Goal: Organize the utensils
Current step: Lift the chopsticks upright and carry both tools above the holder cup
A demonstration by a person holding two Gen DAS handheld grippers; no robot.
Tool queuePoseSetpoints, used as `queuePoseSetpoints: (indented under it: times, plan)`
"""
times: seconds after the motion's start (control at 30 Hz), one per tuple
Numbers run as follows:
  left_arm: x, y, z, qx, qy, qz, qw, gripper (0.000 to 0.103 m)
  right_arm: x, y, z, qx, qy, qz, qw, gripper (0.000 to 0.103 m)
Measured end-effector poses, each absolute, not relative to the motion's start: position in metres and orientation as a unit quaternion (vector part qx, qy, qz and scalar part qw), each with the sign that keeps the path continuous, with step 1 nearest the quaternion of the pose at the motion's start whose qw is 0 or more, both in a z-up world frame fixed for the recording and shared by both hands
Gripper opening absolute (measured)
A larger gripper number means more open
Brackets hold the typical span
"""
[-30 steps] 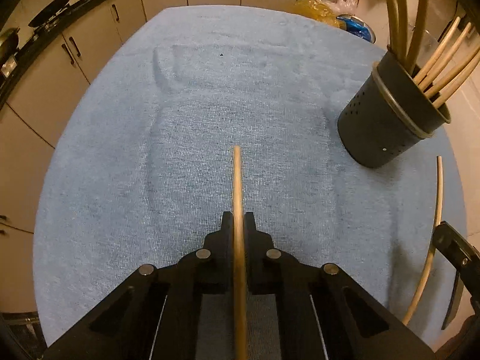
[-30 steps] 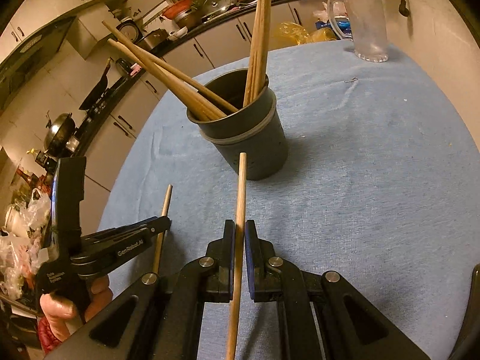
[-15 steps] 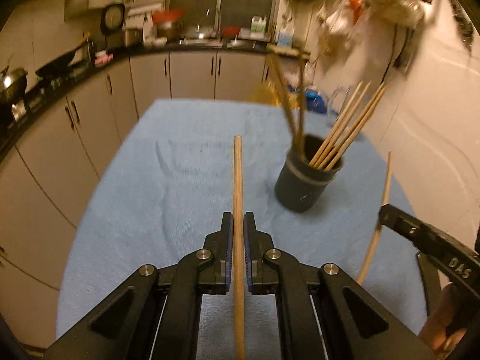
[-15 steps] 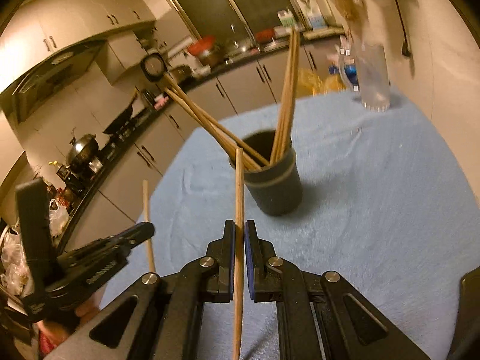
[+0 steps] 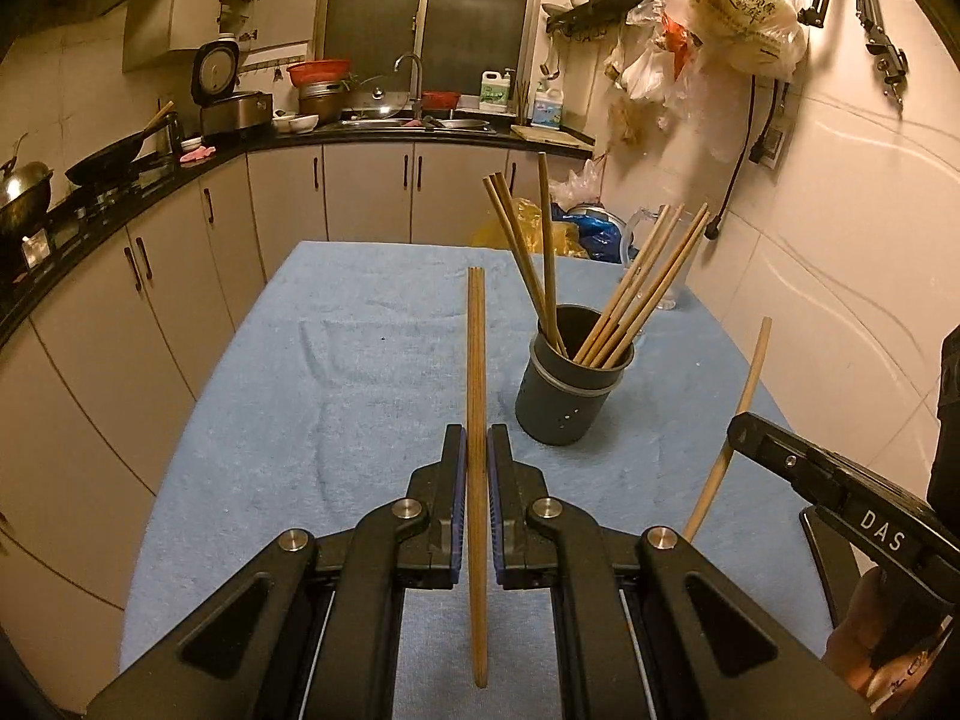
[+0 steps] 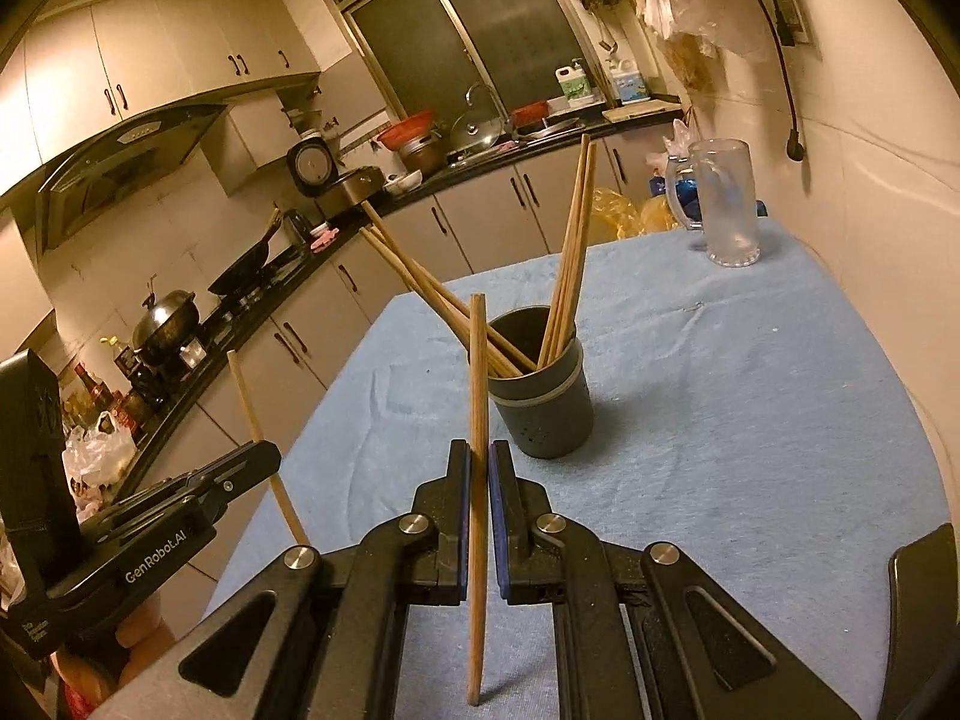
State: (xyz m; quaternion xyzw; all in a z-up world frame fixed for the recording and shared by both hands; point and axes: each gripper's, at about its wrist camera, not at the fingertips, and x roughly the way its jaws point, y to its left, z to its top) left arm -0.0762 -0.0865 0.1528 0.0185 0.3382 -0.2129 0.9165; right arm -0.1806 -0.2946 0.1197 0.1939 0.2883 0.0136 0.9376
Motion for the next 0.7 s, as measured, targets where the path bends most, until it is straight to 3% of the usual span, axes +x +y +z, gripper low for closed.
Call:
queuePoseSetpoints:
  times: [0.7]
  plan:
    - [-0.0846, -0.0888, 0.1628, 0.022, 0.321, -0.211, 0.923, 0.006, -0.19, -0.3002, 0.1299, 0.194, 0.269, 0.008, 0.943, 0.007]
